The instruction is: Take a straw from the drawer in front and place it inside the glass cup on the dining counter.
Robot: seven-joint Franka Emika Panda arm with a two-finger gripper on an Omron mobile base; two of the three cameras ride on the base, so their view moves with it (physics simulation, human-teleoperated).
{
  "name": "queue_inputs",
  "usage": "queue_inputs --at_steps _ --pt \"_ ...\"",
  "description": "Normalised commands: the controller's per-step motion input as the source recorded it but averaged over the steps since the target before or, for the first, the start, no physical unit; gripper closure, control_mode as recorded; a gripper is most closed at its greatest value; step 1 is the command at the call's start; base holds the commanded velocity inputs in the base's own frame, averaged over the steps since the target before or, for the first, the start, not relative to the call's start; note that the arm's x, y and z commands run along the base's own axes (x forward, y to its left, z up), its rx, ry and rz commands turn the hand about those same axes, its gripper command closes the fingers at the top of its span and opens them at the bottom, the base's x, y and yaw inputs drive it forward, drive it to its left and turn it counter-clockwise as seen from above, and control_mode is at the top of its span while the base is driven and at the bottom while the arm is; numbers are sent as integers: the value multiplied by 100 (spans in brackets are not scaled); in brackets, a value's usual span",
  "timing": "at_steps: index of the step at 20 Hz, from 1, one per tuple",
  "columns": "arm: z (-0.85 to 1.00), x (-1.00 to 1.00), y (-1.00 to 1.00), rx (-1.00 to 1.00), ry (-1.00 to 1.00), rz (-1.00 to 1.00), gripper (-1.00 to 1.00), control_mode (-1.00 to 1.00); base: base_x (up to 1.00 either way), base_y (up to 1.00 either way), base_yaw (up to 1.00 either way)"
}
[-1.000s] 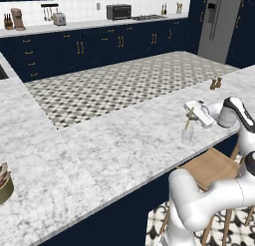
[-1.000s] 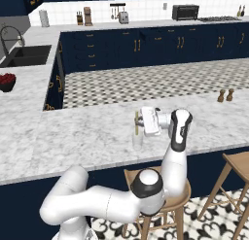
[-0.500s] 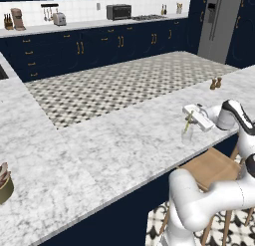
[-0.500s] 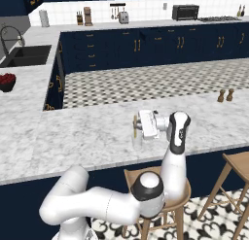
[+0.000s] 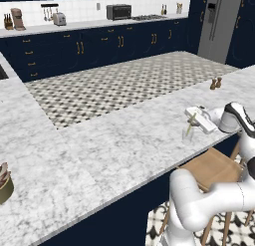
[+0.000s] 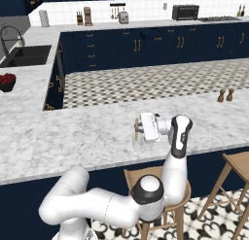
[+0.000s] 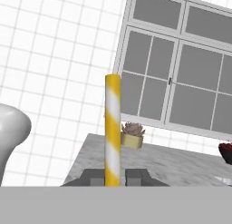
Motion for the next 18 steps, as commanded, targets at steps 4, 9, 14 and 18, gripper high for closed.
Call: queue_inputs --at_steps 4,9,14,18 --pt "-2 0 -3 0 0 0 100 -100 0 0 0" --pt "-1 0 -3 0 0 0 -100 -100 0 0 0" --pt "0 -3 -11 0 0 0 -100 -100 0 0 0" --pt "10 -1 -1 0 0 0 -100 -100 0 0 0"
